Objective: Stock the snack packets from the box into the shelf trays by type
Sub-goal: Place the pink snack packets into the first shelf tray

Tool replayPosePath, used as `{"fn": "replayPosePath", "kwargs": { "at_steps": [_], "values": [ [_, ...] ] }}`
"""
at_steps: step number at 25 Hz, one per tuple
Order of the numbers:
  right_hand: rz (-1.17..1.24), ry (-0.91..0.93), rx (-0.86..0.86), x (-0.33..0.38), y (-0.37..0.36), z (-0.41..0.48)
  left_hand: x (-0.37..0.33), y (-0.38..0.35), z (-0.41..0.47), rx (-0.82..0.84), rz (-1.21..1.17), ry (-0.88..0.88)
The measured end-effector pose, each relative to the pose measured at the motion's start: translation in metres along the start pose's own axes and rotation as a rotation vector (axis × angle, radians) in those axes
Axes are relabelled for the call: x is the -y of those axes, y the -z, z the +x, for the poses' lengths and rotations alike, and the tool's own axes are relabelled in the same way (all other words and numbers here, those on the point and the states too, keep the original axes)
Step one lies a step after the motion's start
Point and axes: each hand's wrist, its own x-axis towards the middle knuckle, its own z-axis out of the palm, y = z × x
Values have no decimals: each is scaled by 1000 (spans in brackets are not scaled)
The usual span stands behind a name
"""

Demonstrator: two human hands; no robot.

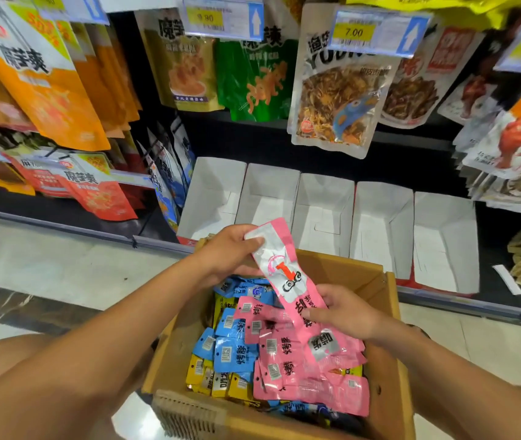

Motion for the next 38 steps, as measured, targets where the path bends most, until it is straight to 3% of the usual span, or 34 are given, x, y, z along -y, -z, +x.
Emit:
{"fn": "replayPosePath", "kwargs": {
  "at_steps": [2,4,6,9,12,14,18,20,24,26,29,32,38],
  "values": [
    [46,-39,-49,-1,4,3,5,7,11,-86,150,-68],
    [29,-86,-62,-1,10,7,7,19,17,-195,552,-178],
    [-76,-148,11,0,14,6,6,22,15,-235,1027,-163],
    [-172,-194,108,-3,12,6,8,17,8,-155,1414,-30],
    [-225,-136,60,-4,9,4,15,2,1,51,1495,-163],
    [-274,-88,43,-2,8,3,23,-10,-3,211,1435,-192],
    [-197,-36,41,8,3,3,44,-23,-8,527,1074,28],
    [-79,-45,19,18,2,2,51,-20,-7,565,957,35],
    [117,-47,-87,27,0,15,56,-5,-4,371,935,18],
    [97,-80,-171,19,0,32,59,10,-2,213,969,40],
    [-422,-147,-137,-8,-3,59,68,40,-3,-63,803,109],
    [-916,-127,64,-40,-20,80,76,64,-8,-215,568,173],
    [-1223,-221,274,-67,-53,121,81,91,-21,-295,355,247]
  ]
}}
